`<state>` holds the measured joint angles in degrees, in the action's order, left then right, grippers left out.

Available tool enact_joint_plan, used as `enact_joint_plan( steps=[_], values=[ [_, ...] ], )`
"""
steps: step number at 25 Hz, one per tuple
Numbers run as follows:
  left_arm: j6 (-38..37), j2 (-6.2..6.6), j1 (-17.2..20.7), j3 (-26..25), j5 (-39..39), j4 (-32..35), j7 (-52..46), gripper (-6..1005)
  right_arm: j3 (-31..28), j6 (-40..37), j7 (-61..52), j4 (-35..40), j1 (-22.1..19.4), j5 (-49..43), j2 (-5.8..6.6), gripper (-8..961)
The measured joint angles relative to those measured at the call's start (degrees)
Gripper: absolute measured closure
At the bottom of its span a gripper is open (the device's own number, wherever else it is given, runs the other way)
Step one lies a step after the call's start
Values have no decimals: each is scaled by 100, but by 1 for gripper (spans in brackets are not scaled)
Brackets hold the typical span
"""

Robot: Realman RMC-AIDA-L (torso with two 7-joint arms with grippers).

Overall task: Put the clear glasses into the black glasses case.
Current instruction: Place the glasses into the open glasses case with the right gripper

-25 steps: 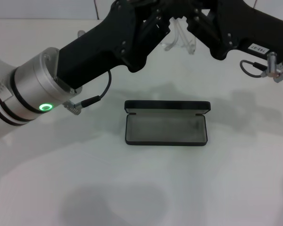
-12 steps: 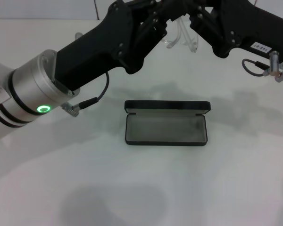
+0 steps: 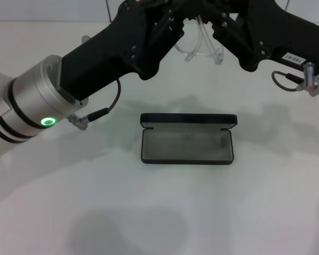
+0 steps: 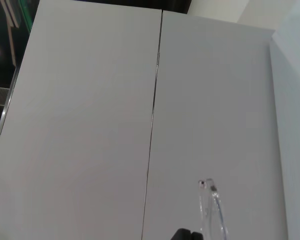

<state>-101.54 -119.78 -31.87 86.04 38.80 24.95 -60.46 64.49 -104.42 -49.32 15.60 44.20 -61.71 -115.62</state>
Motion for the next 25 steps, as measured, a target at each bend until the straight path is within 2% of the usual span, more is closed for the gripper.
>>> enact_joint_plan(
  steps=[9,11,13,15,18,21,23,25],
  values=[
    [-71,21,32,-3,-7,15,-5,932,-100,156,27,1,-91,103,18,889],
    [-148,66,40,-8,-7,19,-21,931,-208,212,49,2,-135,119,22,889],
    [-247,165,73,-9,-7,15,-35,931,-373,304,69,30,-210,119,26,889],
    [-312,339,153,-13,2,21,-59,930,-480,386,43,184,-343,103,45,889],
    [-338,721,337,-182,79,40,-184,929,-471,440,-315,785,-687,-36,109,889],
    [-345,1199,598,-599,296,28,-393,929,-438,631,-1163,1910,-1115,-505,125,889],
    [-347,1429,756,-985,539,43,-484,928,-426,893,-1875,2870,-1404,-1108,85,889],
    [-348,1573,879,-1434,870,108,-604,927,-401,1123,-2674,3883,-1622,-1861,37,889]
  ],
)
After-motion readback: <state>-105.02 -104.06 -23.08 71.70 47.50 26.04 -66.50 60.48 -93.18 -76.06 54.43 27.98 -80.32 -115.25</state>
